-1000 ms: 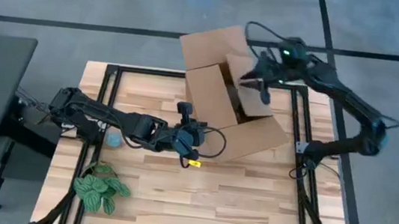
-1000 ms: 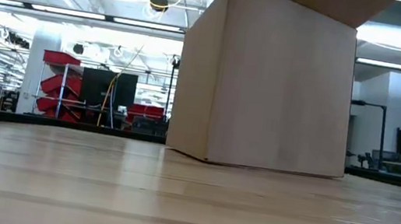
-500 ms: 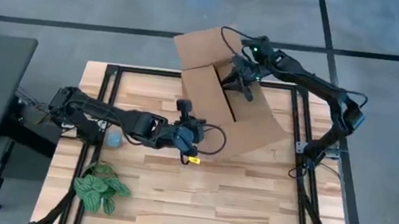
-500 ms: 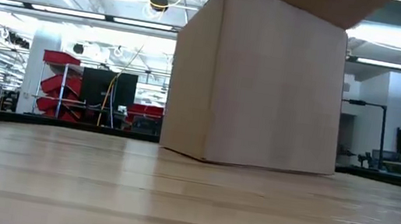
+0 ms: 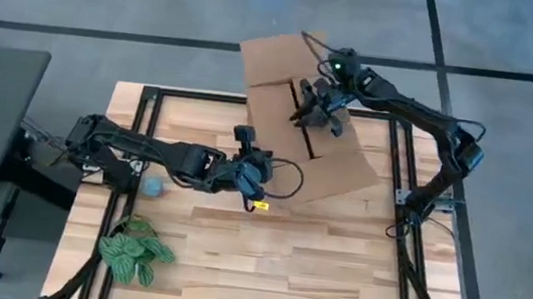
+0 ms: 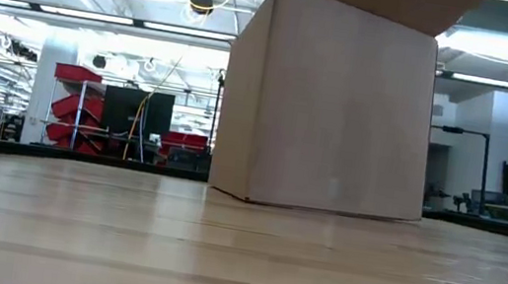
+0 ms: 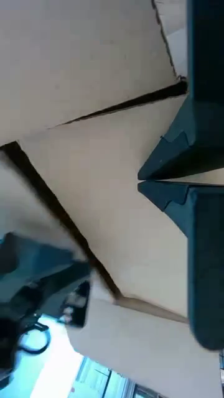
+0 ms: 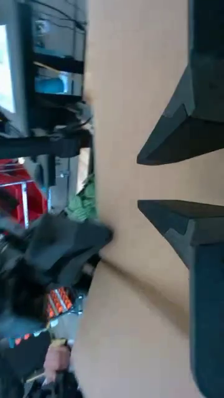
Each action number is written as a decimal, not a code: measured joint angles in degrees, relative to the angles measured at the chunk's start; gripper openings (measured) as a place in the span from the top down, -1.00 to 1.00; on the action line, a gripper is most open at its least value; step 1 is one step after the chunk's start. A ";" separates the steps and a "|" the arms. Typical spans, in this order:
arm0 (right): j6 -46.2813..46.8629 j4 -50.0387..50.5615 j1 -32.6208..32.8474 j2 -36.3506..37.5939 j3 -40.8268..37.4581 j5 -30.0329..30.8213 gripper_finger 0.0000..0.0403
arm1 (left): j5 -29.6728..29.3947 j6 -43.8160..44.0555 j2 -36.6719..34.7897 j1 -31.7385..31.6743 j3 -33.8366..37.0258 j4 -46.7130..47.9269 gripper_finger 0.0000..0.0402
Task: Wrap mug
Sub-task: Close the cardboard box
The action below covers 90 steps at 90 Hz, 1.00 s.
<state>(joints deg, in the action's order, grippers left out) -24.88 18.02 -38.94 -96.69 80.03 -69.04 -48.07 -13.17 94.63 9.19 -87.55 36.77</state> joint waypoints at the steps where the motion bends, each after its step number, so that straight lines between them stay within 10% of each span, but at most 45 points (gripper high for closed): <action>1: 0.00 -0.07 0.15 -0.20 0.00 0.11 0.55 | 0.00 0.00 0.00 0.00 0.00 -0.01 1.00; 40: 0.45 -0.22 -0.56 -2.80 0.02 7.62 0.55 | 1.22 4.95 -6.62 3.32 0.35 -0.13 1.00; 73: 0.39 1.59 -0.70 -2.80 0.04 10.49 0.55 | 10.21 36.26 -10.75 12.65 0.23 12.64 1.00; 90: 0.44 1.53 -0.70 -2.60 0.04 10.91 0.55 | 15.65 41.25 -8.88 14.80 5.45 -0.23 1.00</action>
<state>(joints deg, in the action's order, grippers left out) -24.45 19.55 -39.64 -99.28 80.07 -58.13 -32.42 28.08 85.74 23.99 -82.09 36.54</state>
